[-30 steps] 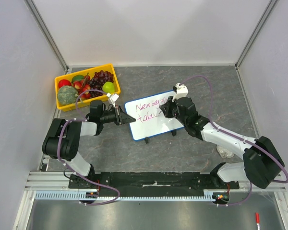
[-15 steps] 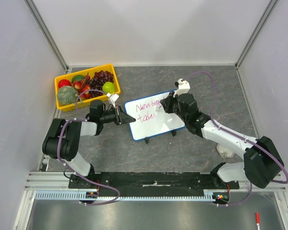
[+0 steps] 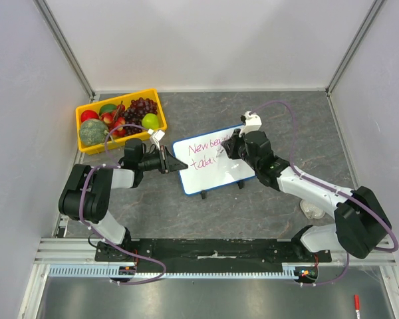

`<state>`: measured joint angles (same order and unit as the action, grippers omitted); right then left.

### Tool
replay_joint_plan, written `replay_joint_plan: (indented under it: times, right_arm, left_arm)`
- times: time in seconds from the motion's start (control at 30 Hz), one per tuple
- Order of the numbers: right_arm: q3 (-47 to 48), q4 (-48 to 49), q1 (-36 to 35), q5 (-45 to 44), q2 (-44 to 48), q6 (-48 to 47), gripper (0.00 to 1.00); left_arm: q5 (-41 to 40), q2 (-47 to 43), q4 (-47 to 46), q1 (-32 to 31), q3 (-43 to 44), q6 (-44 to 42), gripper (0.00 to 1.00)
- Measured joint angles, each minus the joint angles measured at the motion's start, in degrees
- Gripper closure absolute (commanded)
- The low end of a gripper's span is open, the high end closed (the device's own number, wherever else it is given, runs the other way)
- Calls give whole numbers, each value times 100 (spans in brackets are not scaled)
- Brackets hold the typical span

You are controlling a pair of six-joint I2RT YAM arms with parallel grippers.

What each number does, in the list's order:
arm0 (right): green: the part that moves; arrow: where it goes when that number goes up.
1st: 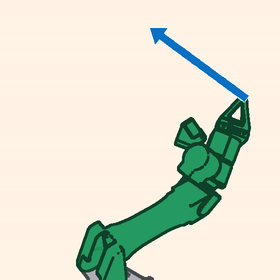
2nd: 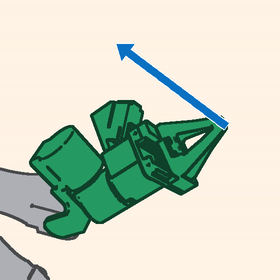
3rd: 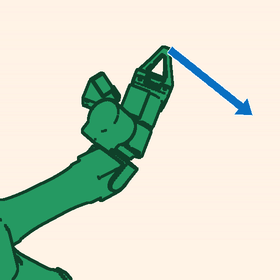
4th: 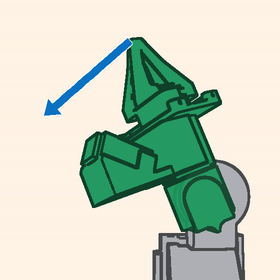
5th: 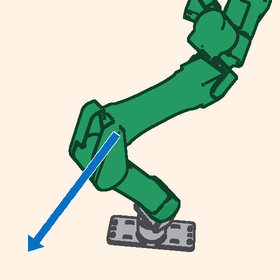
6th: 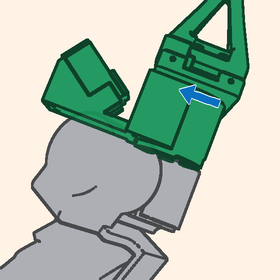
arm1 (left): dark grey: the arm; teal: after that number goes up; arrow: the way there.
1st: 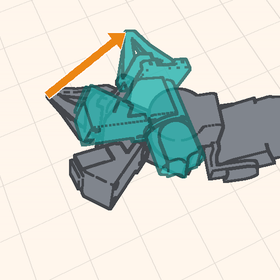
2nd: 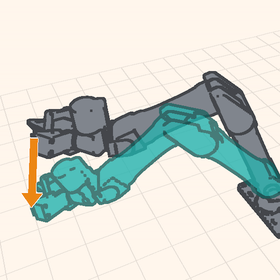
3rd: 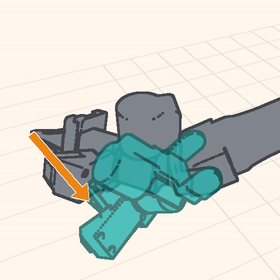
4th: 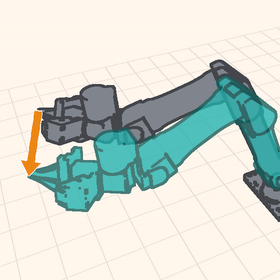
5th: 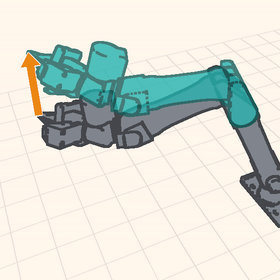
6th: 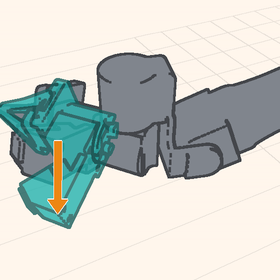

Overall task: Write a sentence on the whiteboard
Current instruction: Write with the whiteboard marker on the whiteboard.

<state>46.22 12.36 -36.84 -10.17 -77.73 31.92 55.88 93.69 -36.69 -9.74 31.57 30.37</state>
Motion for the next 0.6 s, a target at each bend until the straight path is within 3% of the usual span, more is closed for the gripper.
replay_joint_plan:
  times: [0.6]
  right_arm:
    - [-398,59,-2,210,186,7,100]
  left_arm:
    - [-2,0,13,0,0,0,98]
